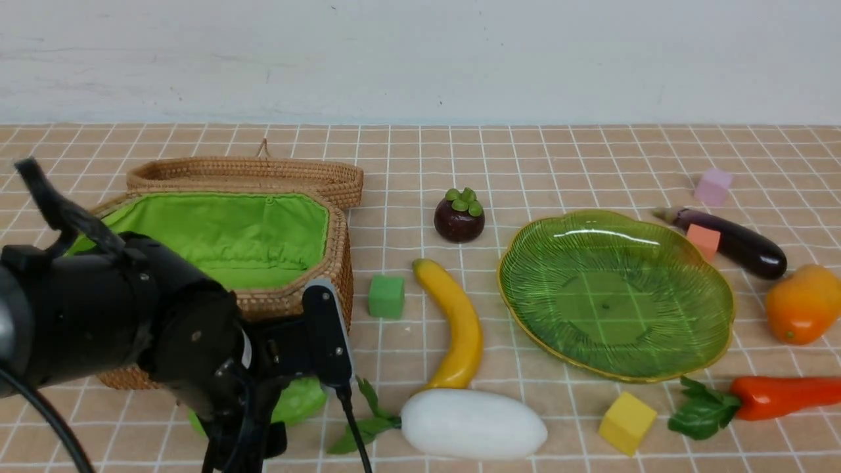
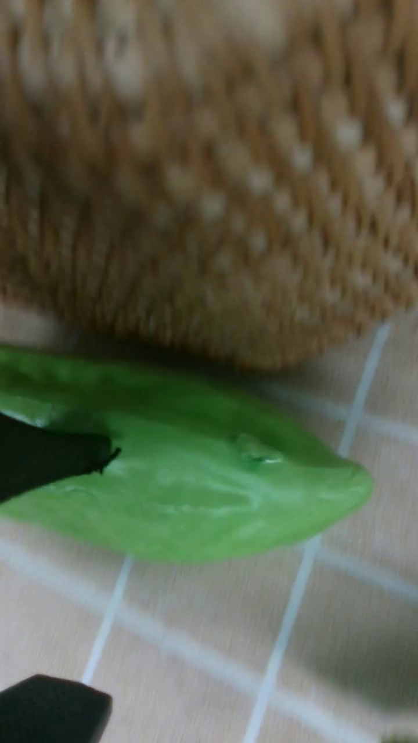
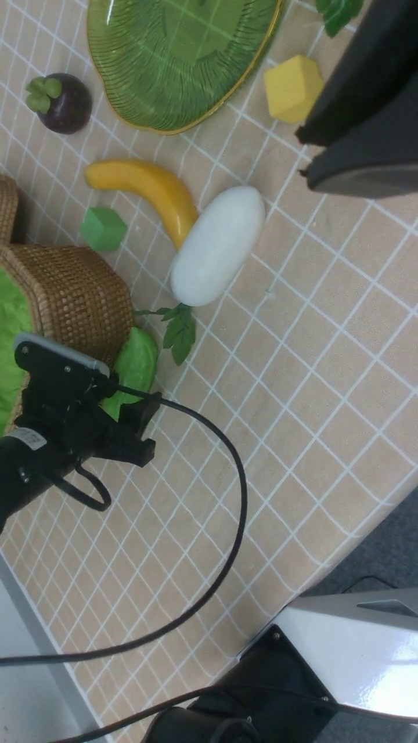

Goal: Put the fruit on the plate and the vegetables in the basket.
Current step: Take a chayote with your left arm and place it on the basket on the left.

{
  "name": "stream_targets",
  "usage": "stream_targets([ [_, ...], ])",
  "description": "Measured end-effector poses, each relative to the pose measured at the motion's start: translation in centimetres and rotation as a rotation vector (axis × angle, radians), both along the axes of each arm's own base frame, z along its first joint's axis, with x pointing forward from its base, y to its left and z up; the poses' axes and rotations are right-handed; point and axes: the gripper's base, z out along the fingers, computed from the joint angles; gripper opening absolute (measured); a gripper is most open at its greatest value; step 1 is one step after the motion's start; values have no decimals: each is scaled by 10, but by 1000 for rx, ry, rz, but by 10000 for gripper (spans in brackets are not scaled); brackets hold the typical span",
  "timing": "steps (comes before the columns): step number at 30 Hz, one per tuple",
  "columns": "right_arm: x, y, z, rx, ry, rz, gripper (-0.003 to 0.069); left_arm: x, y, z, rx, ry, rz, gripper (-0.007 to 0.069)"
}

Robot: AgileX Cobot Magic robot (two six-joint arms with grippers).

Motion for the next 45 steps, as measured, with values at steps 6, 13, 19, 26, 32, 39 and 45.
stream_targets([
  [6, 0, 0, 0, -2, -1, -1, 77, -14, 2, 9, -26, 70, 2, 458],
  [13, 0, 0, 0, -1, 0, -1, 78, -20, 5, 42, -109, -76, -7, 458],
  [19, 0, 0, 0, -1, 0, -1, 84, -6, -2, 15, -92, -38, 23, 463],
  [26, -3, 2, 0, 18, 22, 28, 88, 13, -7, -10, -52, -79, 33, 508],
  [32, -4, 3, -1, 19, 33, 39, 88, 11, -5, -32, -2, 36, 103, 430],
  [39, -4, 3, 0, 26, 32, 46, 88, 4, -3, -26, 15, 79, 129, 421],
  [45, 3, 2, 11, 109, -73, -12, 88, -24, -4, 41, -67, -103, 52, 421],
])
